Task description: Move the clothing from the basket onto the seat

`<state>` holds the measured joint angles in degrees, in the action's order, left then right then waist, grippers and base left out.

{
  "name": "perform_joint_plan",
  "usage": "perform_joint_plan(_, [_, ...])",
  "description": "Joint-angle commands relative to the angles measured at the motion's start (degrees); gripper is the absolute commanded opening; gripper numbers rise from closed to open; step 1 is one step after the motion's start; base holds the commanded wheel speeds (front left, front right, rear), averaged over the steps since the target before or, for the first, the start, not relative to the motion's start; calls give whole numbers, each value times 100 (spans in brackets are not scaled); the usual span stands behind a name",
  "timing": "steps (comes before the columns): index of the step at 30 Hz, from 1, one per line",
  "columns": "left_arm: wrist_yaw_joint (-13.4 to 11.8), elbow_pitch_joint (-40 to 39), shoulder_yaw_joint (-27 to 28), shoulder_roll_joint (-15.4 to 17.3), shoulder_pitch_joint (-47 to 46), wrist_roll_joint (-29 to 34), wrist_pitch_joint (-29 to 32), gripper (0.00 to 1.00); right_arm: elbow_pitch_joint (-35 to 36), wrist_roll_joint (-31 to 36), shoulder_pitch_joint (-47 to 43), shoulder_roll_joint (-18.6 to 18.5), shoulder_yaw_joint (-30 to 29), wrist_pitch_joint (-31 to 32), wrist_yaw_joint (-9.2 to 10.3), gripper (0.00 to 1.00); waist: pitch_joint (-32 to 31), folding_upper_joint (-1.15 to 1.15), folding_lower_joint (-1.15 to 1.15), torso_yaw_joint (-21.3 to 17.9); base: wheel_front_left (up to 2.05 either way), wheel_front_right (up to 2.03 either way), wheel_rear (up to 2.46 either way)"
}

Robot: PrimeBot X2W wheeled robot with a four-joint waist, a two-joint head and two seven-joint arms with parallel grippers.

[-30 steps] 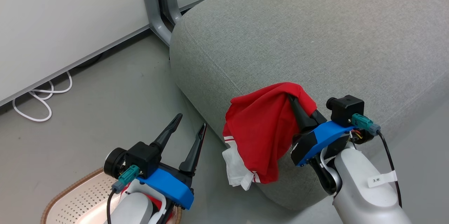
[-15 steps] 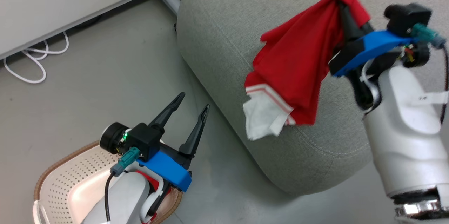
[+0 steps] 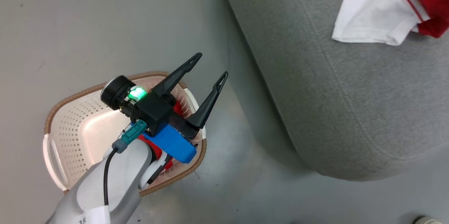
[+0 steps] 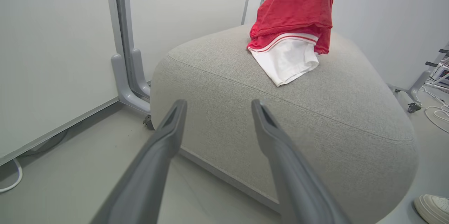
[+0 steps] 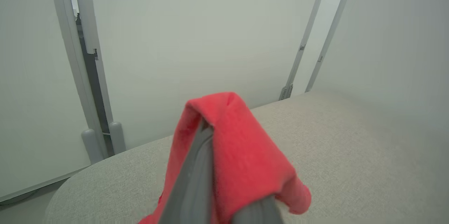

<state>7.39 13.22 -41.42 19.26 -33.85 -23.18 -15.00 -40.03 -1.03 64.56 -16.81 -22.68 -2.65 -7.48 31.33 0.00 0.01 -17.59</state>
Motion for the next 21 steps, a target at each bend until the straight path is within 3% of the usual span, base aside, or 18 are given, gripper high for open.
perform_joint_plan(1, [14,-94,45,22,-190,36,-27,100,55,47,0,-46,-178,-29,-2,0,555,0,-1,464,0,0,0])
perform_joint_plan(11, [14,-374,147,-19,-282,215,-27,100,-213,96,-429,164,-1115,-312,-2,0,1053,0,-1,702,0,0,0])
perform_joint_plan(19, [14,-336,255,-89,-279,197,-27,100,-614,375,-493,266,-1243,-581,-2,0,1037,0,-1,731,0,0,0])
perform_joint_plan(21, [14,-317,252,-137,-299,185,-27,100,-670,444,-520,238,-1195,-653,-2,41,958,0,-1,771,0,0,0])
